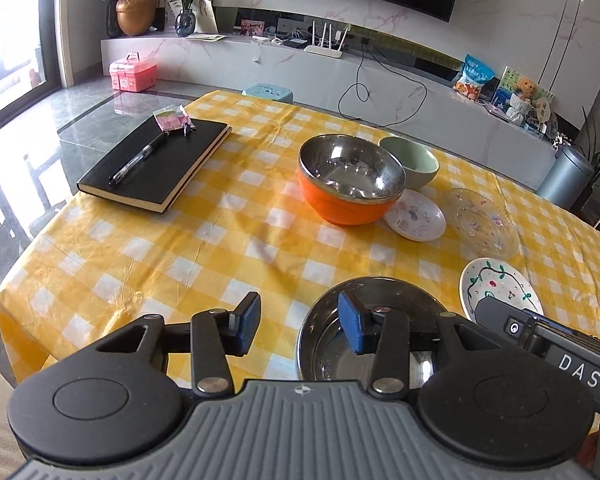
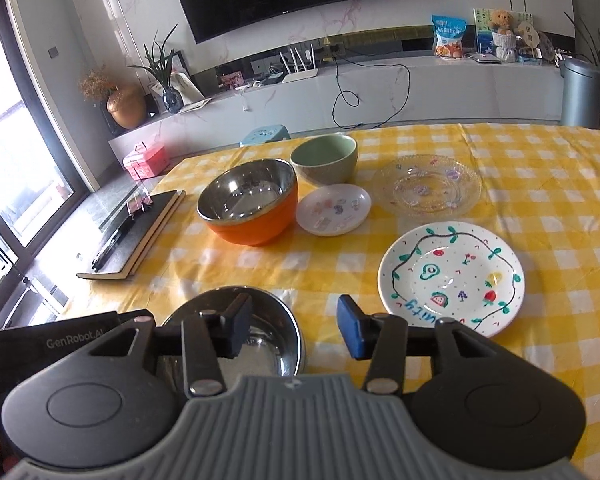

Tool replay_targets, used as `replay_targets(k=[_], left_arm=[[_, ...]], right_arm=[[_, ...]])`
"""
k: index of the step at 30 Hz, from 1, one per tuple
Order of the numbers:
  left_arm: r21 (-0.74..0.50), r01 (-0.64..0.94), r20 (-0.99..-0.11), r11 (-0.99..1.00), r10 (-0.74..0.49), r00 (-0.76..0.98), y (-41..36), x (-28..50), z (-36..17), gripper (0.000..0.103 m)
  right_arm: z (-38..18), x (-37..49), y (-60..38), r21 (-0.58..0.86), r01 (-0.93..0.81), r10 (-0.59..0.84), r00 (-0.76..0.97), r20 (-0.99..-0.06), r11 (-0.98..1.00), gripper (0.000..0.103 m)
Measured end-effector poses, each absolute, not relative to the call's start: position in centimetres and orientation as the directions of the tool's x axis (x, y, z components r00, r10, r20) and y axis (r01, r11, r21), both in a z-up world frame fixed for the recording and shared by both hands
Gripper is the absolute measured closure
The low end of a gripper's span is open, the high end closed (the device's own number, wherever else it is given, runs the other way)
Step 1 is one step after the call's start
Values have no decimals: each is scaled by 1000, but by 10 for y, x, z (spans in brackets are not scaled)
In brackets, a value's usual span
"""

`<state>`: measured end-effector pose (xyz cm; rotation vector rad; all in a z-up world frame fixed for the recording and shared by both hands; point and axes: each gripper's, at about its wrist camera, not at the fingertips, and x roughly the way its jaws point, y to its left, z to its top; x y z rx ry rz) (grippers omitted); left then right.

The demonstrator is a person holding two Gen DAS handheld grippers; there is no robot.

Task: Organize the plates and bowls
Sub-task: 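Lower the blue-bottomed bowl into the orange-bottomed steel bowl with the left gripper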

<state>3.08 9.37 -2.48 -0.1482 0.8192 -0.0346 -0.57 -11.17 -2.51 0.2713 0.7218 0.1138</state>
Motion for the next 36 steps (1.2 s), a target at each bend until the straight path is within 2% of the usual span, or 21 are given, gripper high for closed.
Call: replay_targets(k=[6,20,36], left_arm=[[-141,-9,-721,990,-97,686,95,43,-19,52],[-145,32,-727,989,-129,674,96,97,-9,52],[-107,-10,-756,994,-75,651,95,179,-28,37]], right_arm=[[-19,6,-111,265,-28,194,755,-627,964,49],[-22,68,-114,277,3,191,716,-671,961,48],[-36,155,-99,255,37,161,686,-709,966,48]])
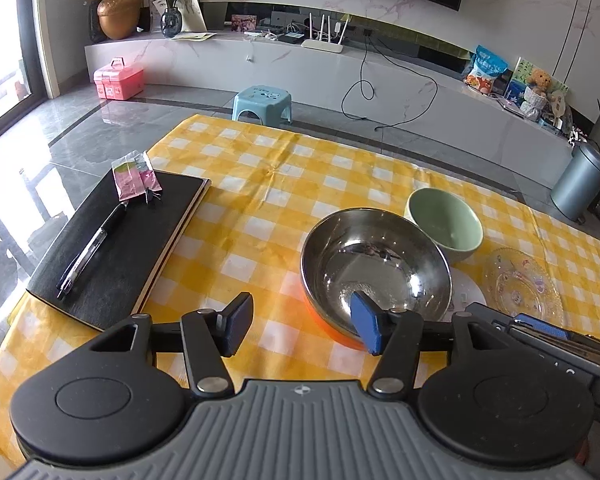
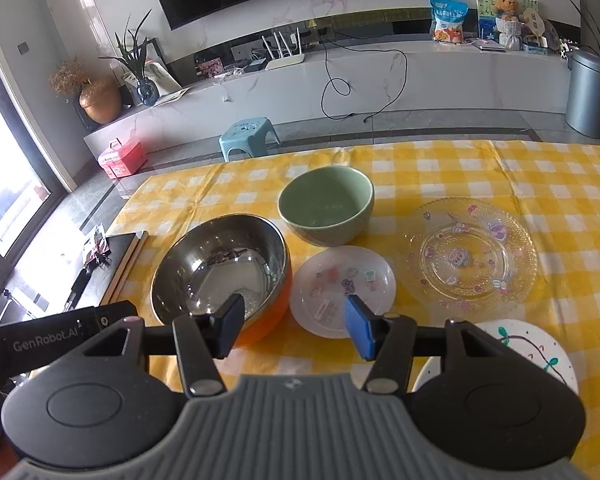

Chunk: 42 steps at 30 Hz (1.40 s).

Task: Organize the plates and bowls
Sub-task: 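Lower the blue-bottomed bowl into the orange-bottomed steel bowl with the left gripper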

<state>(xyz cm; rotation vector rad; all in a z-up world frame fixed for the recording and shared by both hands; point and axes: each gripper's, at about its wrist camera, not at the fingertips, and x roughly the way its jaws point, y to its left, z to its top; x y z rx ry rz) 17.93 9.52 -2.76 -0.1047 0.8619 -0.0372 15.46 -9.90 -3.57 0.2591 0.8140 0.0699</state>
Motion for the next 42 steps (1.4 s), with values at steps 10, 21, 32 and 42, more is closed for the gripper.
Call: replay_targets(k=[10,21,32,42], left_arm=[[-140,-24,-786,990,-96,610,89,209,-54,37],[-156,-30,-804,987,-109,585,88,218,-66,71],[-133,-28,-803,991,-91,588,83,215,-64,88],[-113,-31,-793,993,-71,606,81,199,-48,88]], right_arm=[[-54,189,-90,212,46,133,644,-753,976,51],[-63,200,-85,263,45,177,632,-755,964,83],[-62,199,-83,264,50,175,631,-756,963,93],[-52,185,-87,282,46,191,633,-751,958,93]])
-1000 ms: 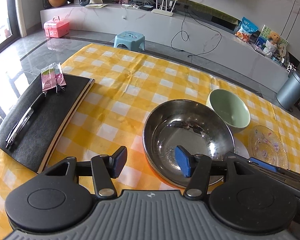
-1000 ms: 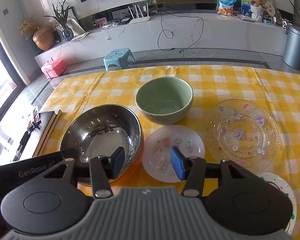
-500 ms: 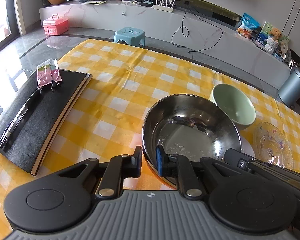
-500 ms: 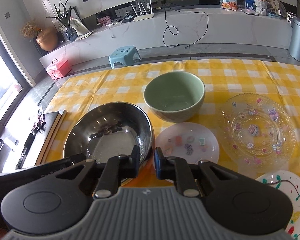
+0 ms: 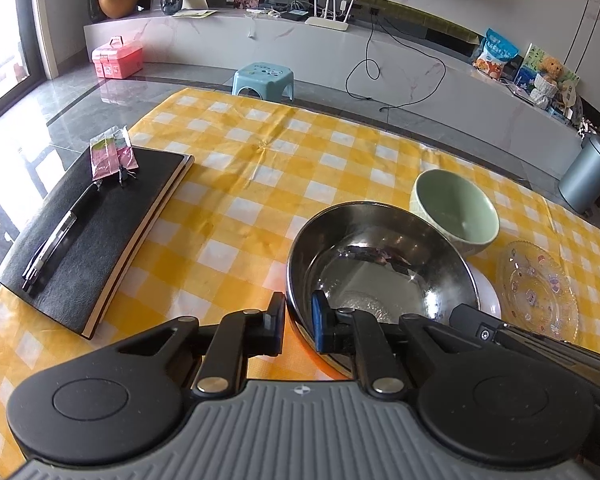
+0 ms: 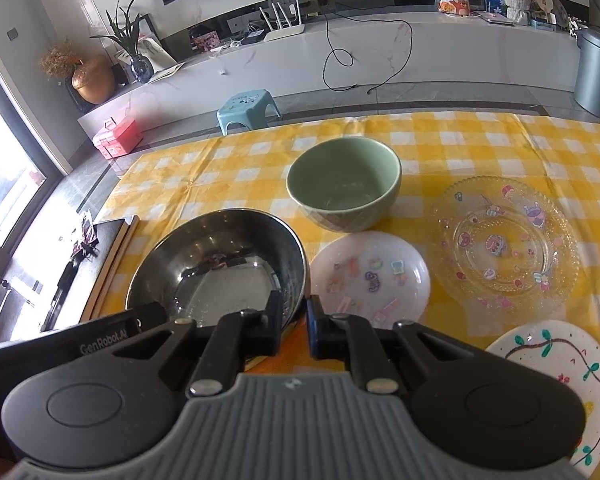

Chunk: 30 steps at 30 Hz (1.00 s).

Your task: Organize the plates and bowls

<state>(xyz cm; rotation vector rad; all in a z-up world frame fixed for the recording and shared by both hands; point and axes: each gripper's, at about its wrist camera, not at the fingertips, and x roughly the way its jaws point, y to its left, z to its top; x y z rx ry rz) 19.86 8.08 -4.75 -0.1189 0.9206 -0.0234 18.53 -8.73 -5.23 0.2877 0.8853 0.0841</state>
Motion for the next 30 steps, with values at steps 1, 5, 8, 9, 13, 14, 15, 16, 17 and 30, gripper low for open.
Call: replay_targets(k=[1,5,8,9,13,14,15,16,17,30], left_arm=[[-109,-30,-789,994,-68,610,80,196,-44,88],[-96,-29,-772,995,-56,634,79,184,-30,88],[-101,-34,-758,994,-55,650,81,171,-18,88],[-102,-34,-753,994,-55,656,81,166,-15,88],[-107,-33,-728,994,-56,684,82,146,2,88],[-113,-34,-721,993,-58,691,83,139,6,88],[-118,-36,-716,992,-60,696,83,133,9,88],[-124,-38,-710,992,-62,701,84,127,12,88],[-130,-41,-706,991,-64,705,84,121,14,88],[-146,-39,-666,989,-69,743,83,58,35,88]], right_arm=[[-49,182,-88,283,43,191,638,-746,958,93],[-35,170,-89,287,29,198,656,-728,958,93],[-24,158,-90,296,19,207,671,-712,955,94],[-21,154,-90,298,16,210,675,-708,954,94],[-8,132,-92,303,1,219,689,-691,953,94],[-5,126,-93,308,-1,224,692,-687,951,94],[-2,121,-94,316,-3,229,694,-683,949,94],[1,115,-96,324,-3,235,695,-679,946,95],[3,109,-97,332,-3,240,697,-676,943,95],[25,33,-101,362,-17,268,706,-656,932,95]])
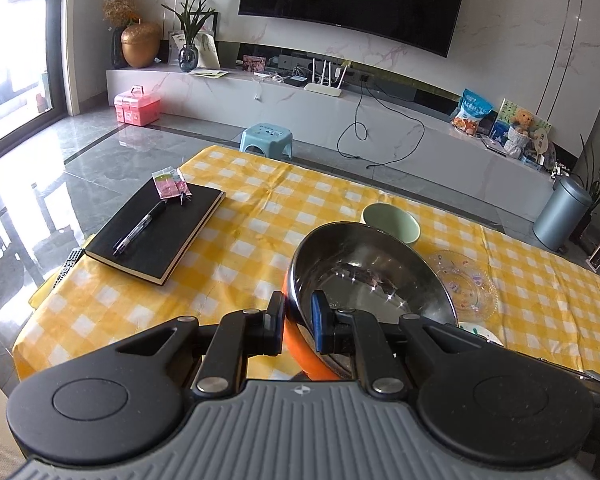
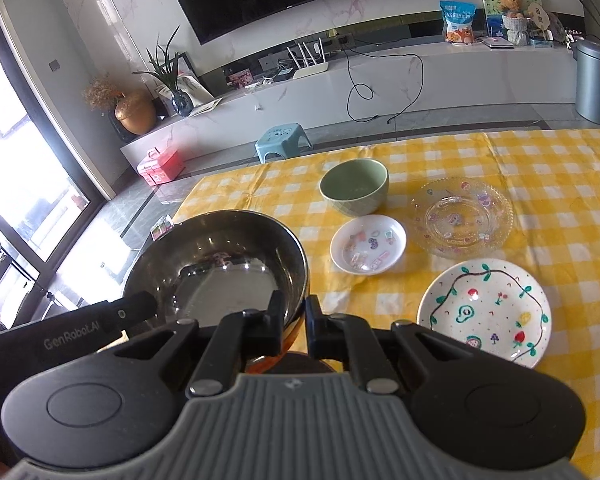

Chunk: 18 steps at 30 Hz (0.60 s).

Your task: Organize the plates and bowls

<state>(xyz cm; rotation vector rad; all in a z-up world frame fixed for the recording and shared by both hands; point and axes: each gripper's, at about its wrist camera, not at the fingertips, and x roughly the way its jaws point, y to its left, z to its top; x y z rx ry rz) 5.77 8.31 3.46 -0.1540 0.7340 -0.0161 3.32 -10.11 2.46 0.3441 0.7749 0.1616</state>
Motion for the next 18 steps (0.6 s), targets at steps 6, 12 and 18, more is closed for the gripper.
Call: replay_targets(k=[6,12,18], left_arm=[[-170,-33,-666,985,-91,741,83,32,34,88],[-175,-29,-670,984,-98,736,82,15,31,88],[-194,-30,-686,981,-113,719,84,6,18,88]], right_arm=[[26,5,-106,362,-19,268,708,-653,932,95],[23,-13,-113,385,-13,285,698,-657,923,95],[14,-22,-116,394,-1,285,691,-664,919,95]])
